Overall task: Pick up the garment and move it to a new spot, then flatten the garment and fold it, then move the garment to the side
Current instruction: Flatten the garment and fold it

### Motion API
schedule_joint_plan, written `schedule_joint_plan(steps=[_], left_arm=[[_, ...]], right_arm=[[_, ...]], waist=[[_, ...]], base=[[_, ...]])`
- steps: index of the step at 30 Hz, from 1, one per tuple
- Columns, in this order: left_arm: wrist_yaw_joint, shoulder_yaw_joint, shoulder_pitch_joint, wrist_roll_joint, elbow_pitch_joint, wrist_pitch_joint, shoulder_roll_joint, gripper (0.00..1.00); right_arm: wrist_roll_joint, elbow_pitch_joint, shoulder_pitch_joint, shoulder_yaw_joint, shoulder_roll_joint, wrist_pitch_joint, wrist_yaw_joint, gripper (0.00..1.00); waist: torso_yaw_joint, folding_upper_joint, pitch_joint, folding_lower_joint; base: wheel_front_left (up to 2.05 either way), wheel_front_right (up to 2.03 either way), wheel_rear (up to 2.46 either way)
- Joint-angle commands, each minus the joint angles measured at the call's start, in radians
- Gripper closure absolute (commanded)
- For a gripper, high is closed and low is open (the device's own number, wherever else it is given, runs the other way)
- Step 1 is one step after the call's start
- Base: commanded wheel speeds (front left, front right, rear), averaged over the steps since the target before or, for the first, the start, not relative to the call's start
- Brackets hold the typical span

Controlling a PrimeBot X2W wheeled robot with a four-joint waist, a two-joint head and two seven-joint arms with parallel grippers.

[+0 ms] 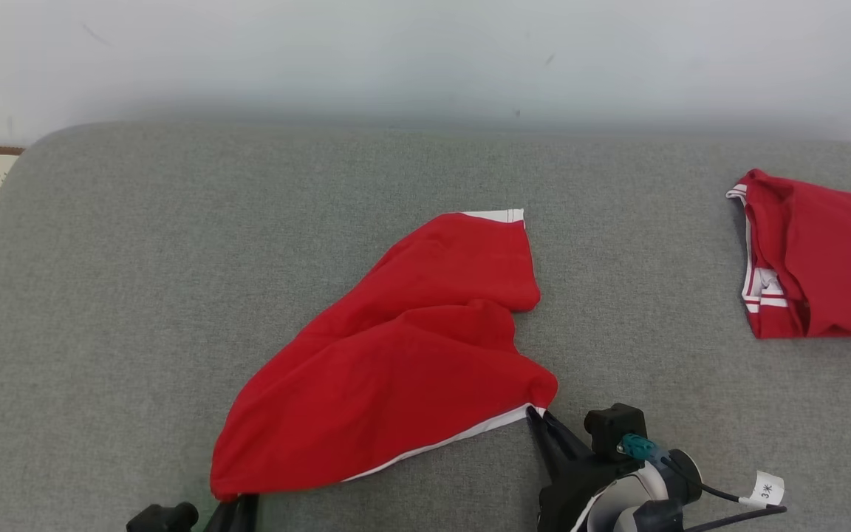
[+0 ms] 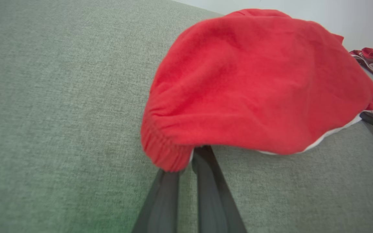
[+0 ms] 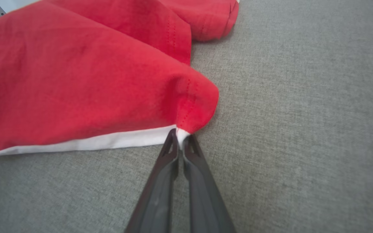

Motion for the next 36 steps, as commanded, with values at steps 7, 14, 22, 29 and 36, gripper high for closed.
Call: schedule_joint_plan(steps=[7, 14, 22, 29, 36], left_arm=[[-0.008, -0.023, 0.095, 0.035, -0.051, -0.004, 0.011, 1.0], [-0.01, -0.068, 0.211, 0.04, -0.155, -0.002, 0.059, 1.0], [-0.011, -0.098, 0.276, 0.011, -0.403, 0.116, 0.169, 1.0], [-0.012, -0.186, 0.178, -0.05, -0.624, 0.281, 0.308, 1.0], [-0.012, -0.314, -0.113, -0.169, -0.633, 0.356, 0.453, 1.0]], right_arm=[[0.0, -0.066, 0.06, -0.027, -0.001, -0.006, 0.0, 1.0], [0.011, -0.229, 0.188, -0.044, -0.038, -0.006, 0.0, 1.0], [0.062, -0.487, 0.301, -0.082, -0.098, 0.097, 0.0, 1.0], [0.127, -0.712, 0.306, -0.143, -0.143, 0.253, 0.0, 1.0], [0.167, -0.745, 0.167, -0.171, -0.154, 0.338, 0.0, 1.0]], waist=[[0.007, -0.0001, -0.04, -0.0001], [0.011, -0.0001, -0.095, -0.0001], [-0.006, -0.0001, -0.129, -0.0001], [-0.024, -0.0001, -0.107, -0.0001], [-0.033, -0.0001, -0.038, -0.0001]], base=[[0.0, 0.0, 0.0], [0.0, 0.0, 0.0], [0.0, 0.0, 0.0], [0.0, 0.0, 0.0], [0.0, 0.0, 0.0]])
